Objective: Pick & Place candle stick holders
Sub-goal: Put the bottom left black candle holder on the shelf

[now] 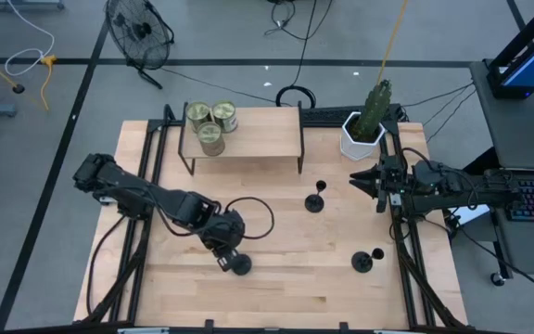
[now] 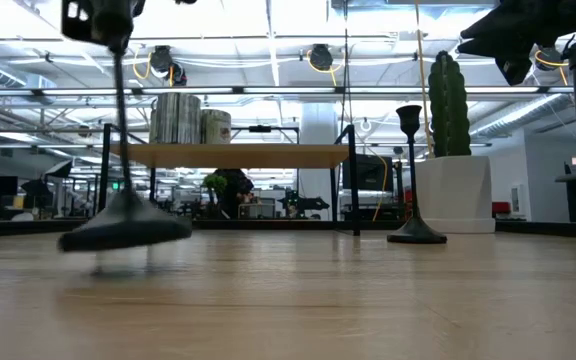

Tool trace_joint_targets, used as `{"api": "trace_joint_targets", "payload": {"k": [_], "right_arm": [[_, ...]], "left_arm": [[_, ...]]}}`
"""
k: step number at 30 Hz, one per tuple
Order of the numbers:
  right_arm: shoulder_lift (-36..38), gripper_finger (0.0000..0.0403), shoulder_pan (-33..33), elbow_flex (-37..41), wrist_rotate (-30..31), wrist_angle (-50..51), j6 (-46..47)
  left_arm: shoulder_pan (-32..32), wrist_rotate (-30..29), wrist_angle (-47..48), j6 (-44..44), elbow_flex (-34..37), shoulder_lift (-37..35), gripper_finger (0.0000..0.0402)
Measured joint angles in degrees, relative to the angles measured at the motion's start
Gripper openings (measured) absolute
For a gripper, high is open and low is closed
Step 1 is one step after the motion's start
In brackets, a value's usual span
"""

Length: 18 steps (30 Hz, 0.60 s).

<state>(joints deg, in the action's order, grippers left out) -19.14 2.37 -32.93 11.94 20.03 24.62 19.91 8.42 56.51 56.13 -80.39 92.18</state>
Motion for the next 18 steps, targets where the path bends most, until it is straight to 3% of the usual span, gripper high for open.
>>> {"api": "trace_joint_targets", "payload": {"k": [6,18], "right_arm": [[0.0,0.0094,0.0,0.0,0.0,0.0,-0.2],[0.0,0.0094,0.0,0.0,0.0,0.0,-0.2]], "left_arm": [[-2.5,-1.7,0.3,-4.4,-6.2,0.0,0.002],[-11.5,-12.1,5.7,-14.7,-22.8,-0.1,0.0016]]}}
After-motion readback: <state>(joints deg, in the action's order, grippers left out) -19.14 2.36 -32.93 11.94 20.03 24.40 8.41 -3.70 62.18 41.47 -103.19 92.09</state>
